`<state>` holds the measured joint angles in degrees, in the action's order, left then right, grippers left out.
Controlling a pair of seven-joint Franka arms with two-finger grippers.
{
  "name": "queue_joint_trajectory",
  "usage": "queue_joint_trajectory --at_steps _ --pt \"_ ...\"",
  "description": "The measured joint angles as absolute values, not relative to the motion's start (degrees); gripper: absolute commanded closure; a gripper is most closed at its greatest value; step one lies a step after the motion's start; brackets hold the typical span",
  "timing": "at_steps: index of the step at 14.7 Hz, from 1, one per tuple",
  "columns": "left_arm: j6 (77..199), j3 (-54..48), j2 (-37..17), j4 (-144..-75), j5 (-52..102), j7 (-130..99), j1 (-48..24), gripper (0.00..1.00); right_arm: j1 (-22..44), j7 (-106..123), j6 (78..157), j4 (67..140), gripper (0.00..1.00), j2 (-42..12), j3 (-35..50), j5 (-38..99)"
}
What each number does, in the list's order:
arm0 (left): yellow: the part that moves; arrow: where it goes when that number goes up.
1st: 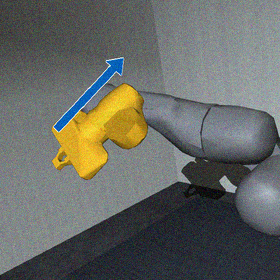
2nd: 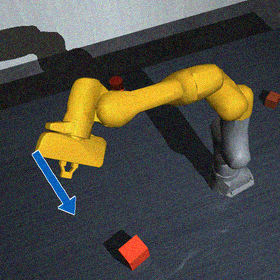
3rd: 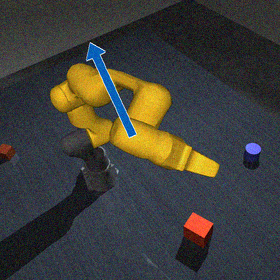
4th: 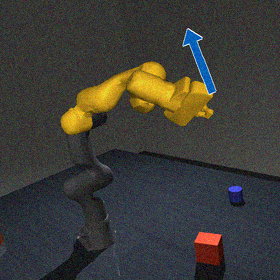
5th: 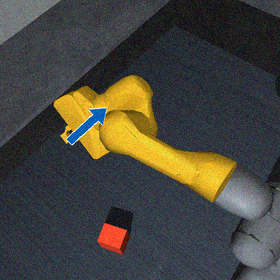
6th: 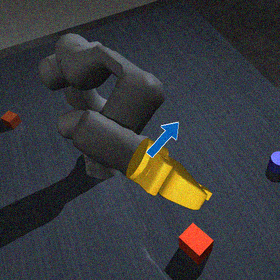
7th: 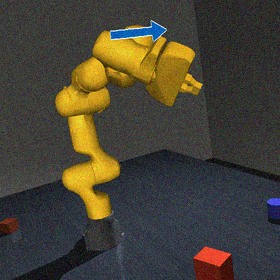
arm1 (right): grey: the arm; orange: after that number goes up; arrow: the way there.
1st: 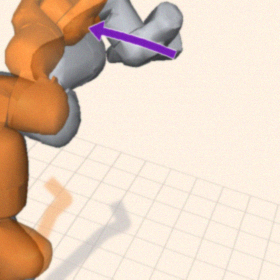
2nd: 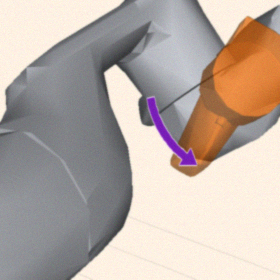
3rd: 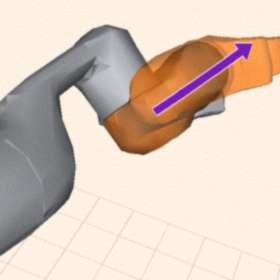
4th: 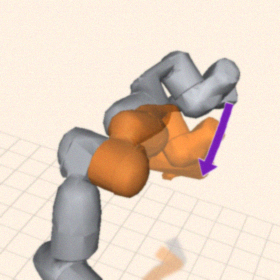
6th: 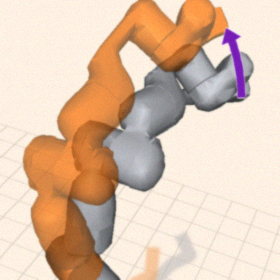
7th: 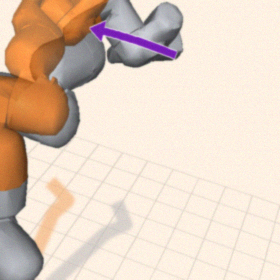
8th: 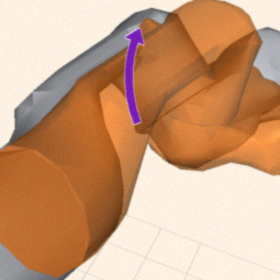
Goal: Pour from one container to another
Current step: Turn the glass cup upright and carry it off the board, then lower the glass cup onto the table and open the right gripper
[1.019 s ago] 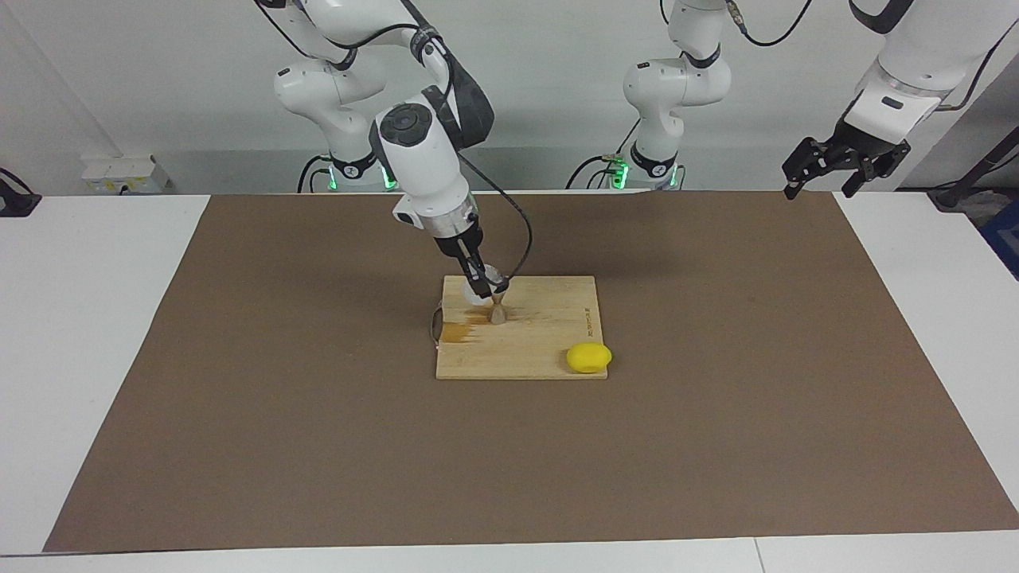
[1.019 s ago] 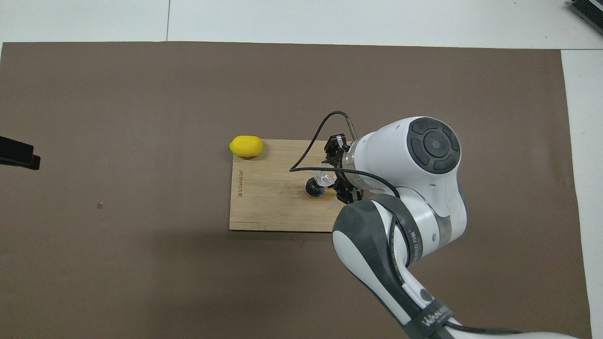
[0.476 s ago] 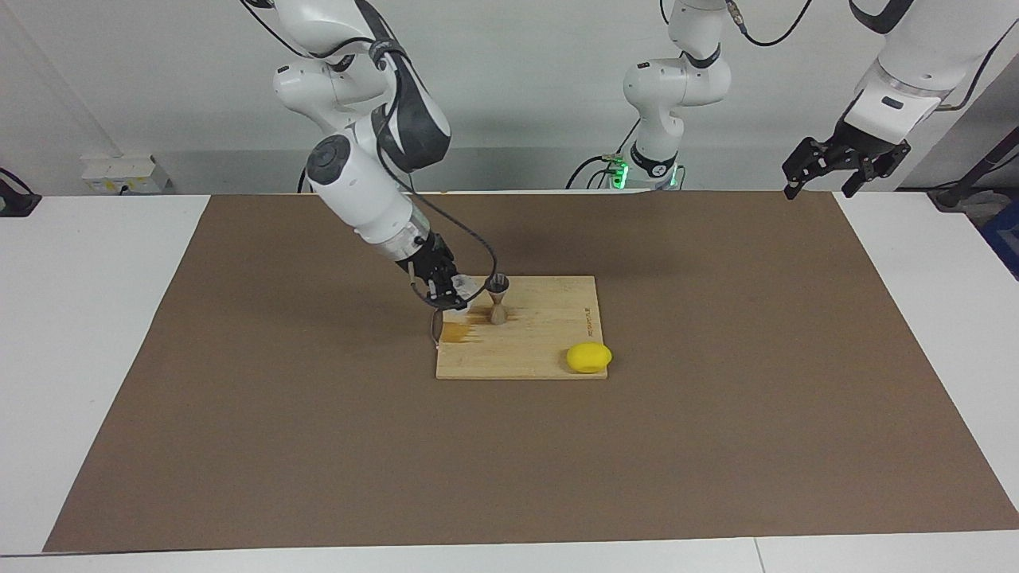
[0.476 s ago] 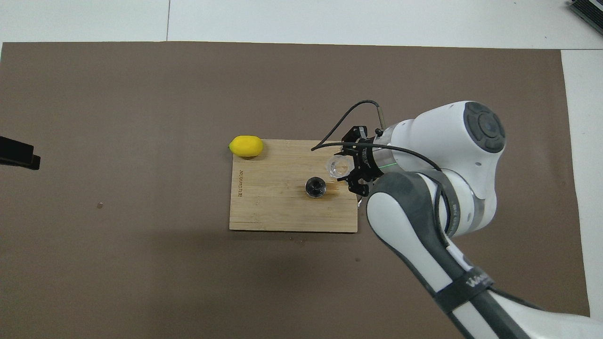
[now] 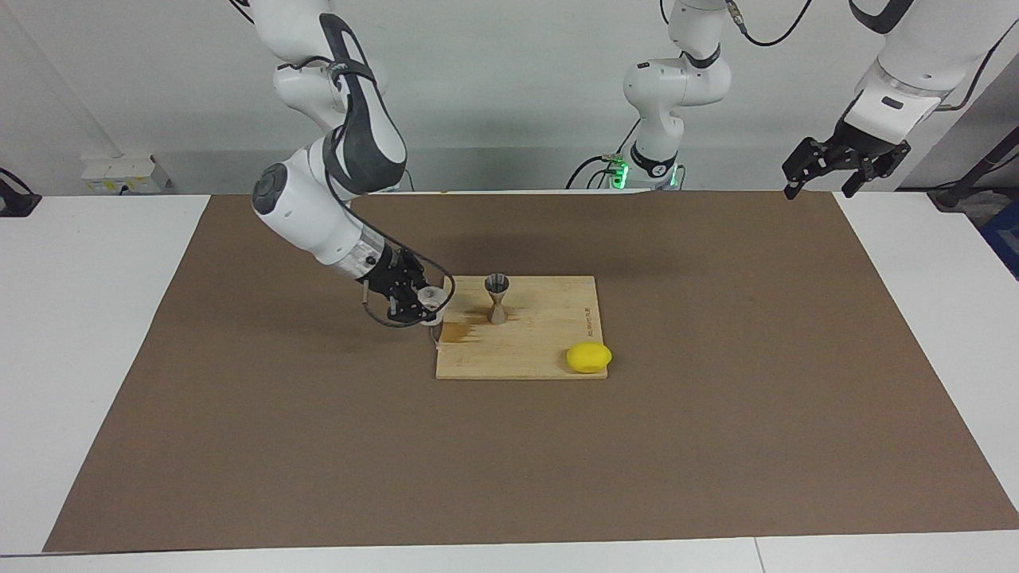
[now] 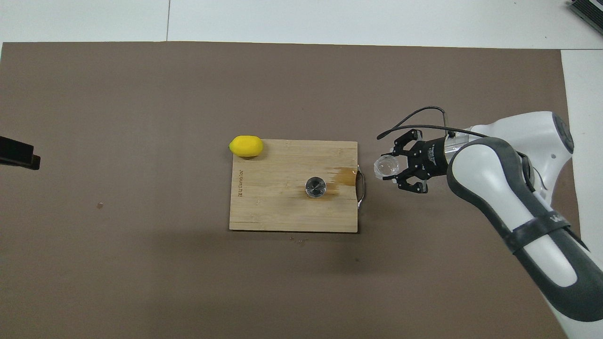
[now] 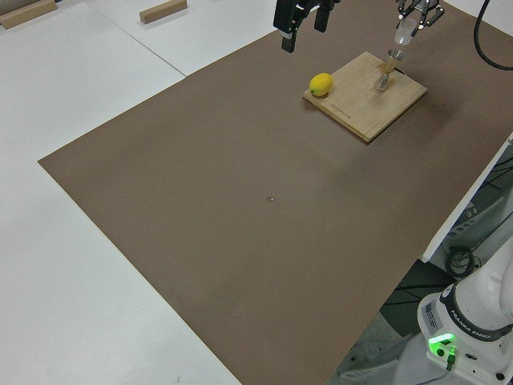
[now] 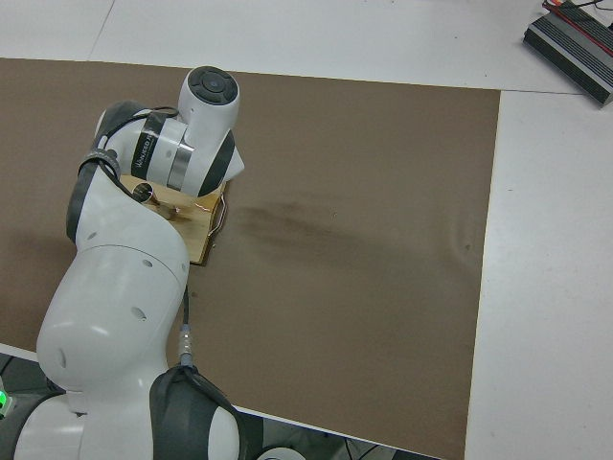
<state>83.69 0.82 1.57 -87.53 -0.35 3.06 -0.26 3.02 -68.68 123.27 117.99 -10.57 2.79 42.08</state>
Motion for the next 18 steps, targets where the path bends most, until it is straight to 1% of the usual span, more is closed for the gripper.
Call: queue_joint_trajectory --at_steps 2,6,8,12,13,14,15,16,17,18 --pt "83.7 0.8 1.6 -87.5 -0.4 3.1 -0.3 0.0 -0.6 -64.5 122.8 119.2 1.0 -11.6 2.8 42.4" --pt "83.7 0.8 1.6 -87.5 -0.4 3.1 -0.3 0.0 -7.3 -55.9 119.3 119.5 1.0 -13.7 2.7 42.4" --pt "83.7 0.8 1.6 -87.5 -0.4 3.0 -0.3 0.0 -8.7 -54.0 118.8 119.5 1.0 -14.3 2.7 42.4" --pt "83.7 0.8 1.6 -87.5 -0.4 3.0 -0.3 0.0 -9.0 -51.8 118.1 119.6 1.0 -14.8 2.8 42.4" --pt "83.7 0.8 1.6 -87.5 -0.4 3.0 -0.3 0.0 -9.5 -50.1 117.5 119.6 0.96 -15.1 2.8 42.4" --pt "83.7 0.8 1.6 -87.5 -0.4 3.0 -0.3 0.0 -10.2 -48.3 117.0 119.6 0.8 -15.6 2.8 42.4" --pt "83.7 0.8 1.6 -87.5 -0.4 3.0 -0.3 0.0 -10.9 -47.0 116.8 119.6 0.46 -15.9 2.8 42.4" --pt "83.7 0.8 1.6 -87.5 -0.4 3.0 -0.3 0.0 -11.5 -46.3 116.8 119.6 0.08 -16.2 2.8 42.4" --pt "83.7 0.8 1.6 -87.5 -0.4 2.9 -0.3 0.0 -11.8 -46.1 116.9 119.6 0.0 -16.3 2.7 42.4" --pt "83.7 0.8 1.6 -87.5 -0.4 2.7 -0.3 0.0 -11.8 -46.1 117.0 119.6 0.0 -16.4 2.7 42.4"
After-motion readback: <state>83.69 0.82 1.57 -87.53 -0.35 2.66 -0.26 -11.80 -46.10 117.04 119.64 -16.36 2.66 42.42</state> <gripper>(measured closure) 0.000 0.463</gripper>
